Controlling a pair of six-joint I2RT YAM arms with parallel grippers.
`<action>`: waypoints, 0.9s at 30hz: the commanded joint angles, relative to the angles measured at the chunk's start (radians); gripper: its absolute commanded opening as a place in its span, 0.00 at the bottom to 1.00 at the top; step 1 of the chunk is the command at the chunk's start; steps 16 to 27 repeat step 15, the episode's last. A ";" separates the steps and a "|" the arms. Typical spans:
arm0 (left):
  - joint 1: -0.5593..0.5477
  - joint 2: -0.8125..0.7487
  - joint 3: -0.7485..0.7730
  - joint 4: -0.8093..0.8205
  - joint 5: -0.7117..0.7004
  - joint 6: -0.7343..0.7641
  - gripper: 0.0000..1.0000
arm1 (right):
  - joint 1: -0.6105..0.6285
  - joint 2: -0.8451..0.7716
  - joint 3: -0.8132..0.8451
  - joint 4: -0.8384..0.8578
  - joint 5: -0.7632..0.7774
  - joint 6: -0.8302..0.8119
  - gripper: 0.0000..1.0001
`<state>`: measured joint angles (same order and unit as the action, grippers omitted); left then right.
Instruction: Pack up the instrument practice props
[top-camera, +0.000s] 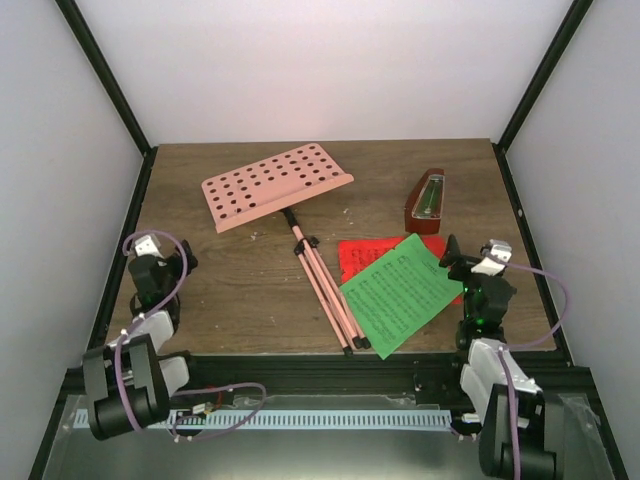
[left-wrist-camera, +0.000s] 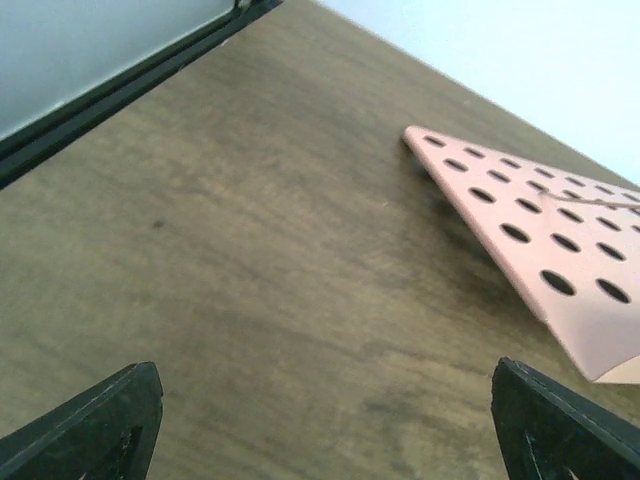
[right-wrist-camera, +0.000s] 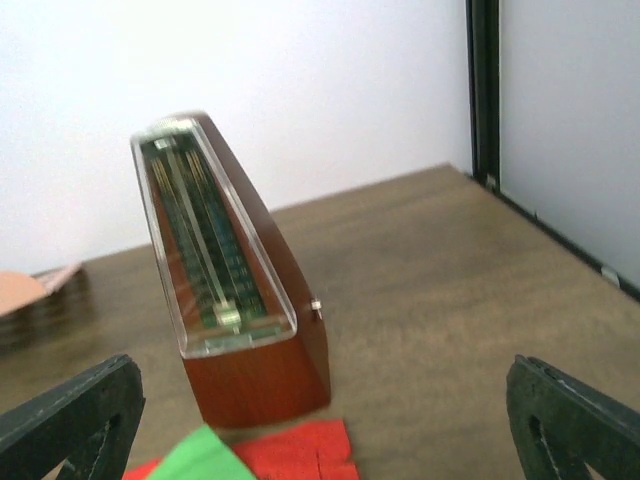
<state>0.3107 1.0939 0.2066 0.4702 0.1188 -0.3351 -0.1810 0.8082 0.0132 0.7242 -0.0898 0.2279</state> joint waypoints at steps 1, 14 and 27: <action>-0.032 0.069 0.016 0.315 -0.027 0.088 0.91 | -0.002 0.104 -0.029 0.328 -0.005 -0.052 1.00; -0.048 0.233 0.060 0.412 -0.011 0.089 0.93 | 0.004 0.419 0.053 0.522 -0.105 -0.116 1.00; -0.048 0.229 0.054 0.419 -0.023 0.085 0.93 | 0.007 0.421 0.058 0.516 -0.105 -0.118 1.00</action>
